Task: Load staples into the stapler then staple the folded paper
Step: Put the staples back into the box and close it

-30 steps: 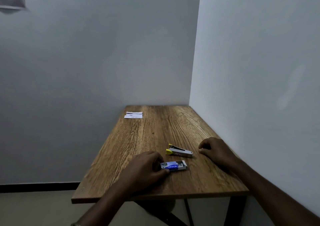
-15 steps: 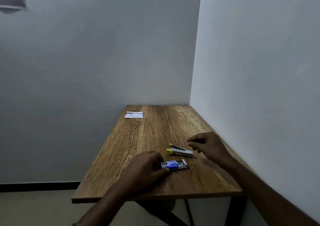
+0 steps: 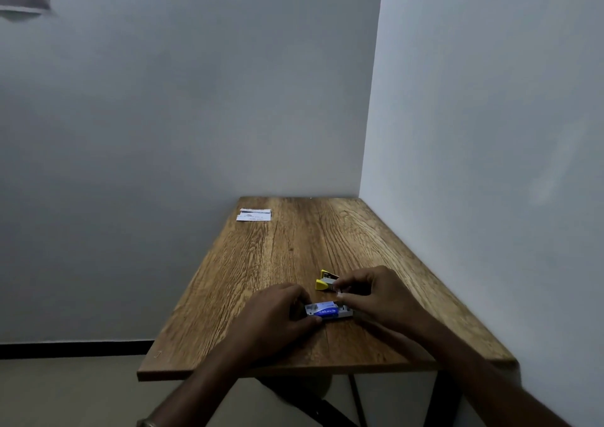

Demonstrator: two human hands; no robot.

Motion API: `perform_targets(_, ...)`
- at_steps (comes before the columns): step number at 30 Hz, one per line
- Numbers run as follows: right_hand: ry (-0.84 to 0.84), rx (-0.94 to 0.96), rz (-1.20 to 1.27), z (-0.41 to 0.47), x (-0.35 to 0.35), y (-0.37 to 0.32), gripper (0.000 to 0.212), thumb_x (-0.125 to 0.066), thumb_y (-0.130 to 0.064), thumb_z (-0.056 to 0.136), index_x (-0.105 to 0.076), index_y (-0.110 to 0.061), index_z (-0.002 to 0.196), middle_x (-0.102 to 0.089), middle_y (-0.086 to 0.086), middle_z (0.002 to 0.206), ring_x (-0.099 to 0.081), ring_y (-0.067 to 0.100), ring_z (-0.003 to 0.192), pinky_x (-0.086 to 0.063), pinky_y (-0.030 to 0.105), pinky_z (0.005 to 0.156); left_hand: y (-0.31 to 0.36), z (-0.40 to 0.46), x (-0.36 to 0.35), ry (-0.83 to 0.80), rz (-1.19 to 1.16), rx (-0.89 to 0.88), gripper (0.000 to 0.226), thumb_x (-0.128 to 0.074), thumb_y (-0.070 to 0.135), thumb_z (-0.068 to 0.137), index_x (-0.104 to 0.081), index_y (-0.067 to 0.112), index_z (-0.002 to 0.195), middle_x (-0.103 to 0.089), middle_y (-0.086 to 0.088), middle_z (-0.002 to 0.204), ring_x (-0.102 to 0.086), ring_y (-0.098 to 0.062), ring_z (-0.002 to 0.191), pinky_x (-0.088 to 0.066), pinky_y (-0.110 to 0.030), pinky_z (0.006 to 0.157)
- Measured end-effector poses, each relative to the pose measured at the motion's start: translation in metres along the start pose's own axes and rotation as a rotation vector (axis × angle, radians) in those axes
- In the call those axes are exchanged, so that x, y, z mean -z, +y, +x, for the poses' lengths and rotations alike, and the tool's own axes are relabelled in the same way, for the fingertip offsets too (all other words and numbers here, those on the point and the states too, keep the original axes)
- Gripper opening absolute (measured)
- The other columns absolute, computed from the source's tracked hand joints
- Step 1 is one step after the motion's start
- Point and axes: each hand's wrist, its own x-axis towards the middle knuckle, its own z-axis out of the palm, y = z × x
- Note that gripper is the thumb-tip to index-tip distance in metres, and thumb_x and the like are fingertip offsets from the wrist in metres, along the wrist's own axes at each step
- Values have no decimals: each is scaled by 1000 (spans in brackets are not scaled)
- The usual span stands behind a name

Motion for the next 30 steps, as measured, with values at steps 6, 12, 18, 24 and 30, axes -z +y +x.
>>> perform_targets(6, -24, 27, -49, 0, -1, 3, 23, -80, -22, 80, -78, -28, 102, -73, -18, 92, -66, -8, 89, -51, 10, 70, -1, 0, -1, 11, -3, -1, 35, -59, 61, 84, -62, 34, 106, -59, 18, 96, -54, -3, 82, -49, -25, 69)
perform_targets(12, -130, 2, -204, 3, 3, 8, 19, -78, -34, 81, -78, -33, 100, -65, -10, 91, -60, 6, 86, -47, 19, 68, -2, 0, -1, 5, 2, 6, 37, -58, 63, 83, -62, 34, 106, -61, 17, 96, -55, -3, 81, -51, -27, 69)
perform_targets(18, -200, -34, -194, 3, 7, 10, 29, -76, -30, 85, -74, -32, 114, -62, -12, 96, -58, 5, 91, -46, 16, 72, 0, 0, 0, 0, -3, 6, 37, -59, 59, 85, -62, 33, 109, -61, 16, 98, -55, -3, 83, -51, -27, 70)
perform_targets(24, -84, -41, -99, 0, 8, 11, 18, -76, -24, 85, -78, -33, 100, -69, -16, 96, -61, -4, 91, -48, 14, 74, 0, -1, 0, 6, -4, 5, 35, -60, 58, 86, -61, 33, 109, -60, 17, 99, -54, -2, 84, -47, -21, 69)
perform_targets(30, -94, -26, -114, -9, 4, 16, 14, -75, -28, 85, -79, -37, 96, -69, -19, 97, -60, -6, 95, -46, 16, 76, 0, 0, 0, -5, -9, 18, 39, -57, 62, 83, -62, 33, 108, -61, 17, 98, -55, -2, 84, -53, -30, 74)
